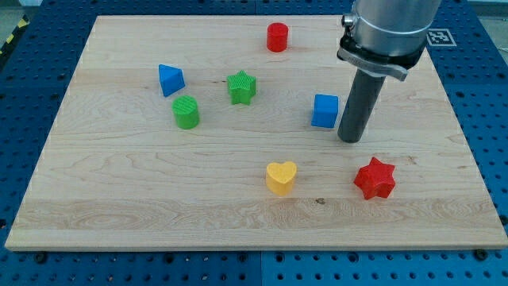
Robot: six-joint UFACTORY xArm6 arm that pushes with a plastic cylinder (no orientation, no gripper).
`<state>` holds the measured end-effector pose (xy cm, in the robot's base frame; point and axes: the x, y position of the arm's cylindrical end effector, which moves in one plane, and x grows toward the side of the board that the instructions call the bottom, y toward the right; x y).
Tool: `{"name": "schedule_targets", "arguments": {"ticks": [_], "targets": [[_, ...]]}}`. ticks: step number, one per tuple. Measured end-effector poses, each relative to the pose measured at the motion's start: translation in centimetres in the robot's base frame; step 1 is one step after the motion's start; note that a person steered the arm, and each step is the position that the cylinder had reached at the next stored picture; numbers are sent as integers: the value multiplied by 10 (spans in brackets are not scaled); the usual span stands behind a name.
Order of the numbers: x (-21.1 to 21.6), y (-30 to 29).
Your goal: Push the blue cube towards the green star
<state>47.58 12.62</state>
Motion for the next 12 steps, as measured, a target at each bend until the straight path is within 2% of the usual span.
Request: {"name": "schedule_targets", "arguments": {"ticks": [4,6,8,9,12], "targets": [[-51,-30],[-30,-26],[-60,5],[-92,11],[-88,3]]}}
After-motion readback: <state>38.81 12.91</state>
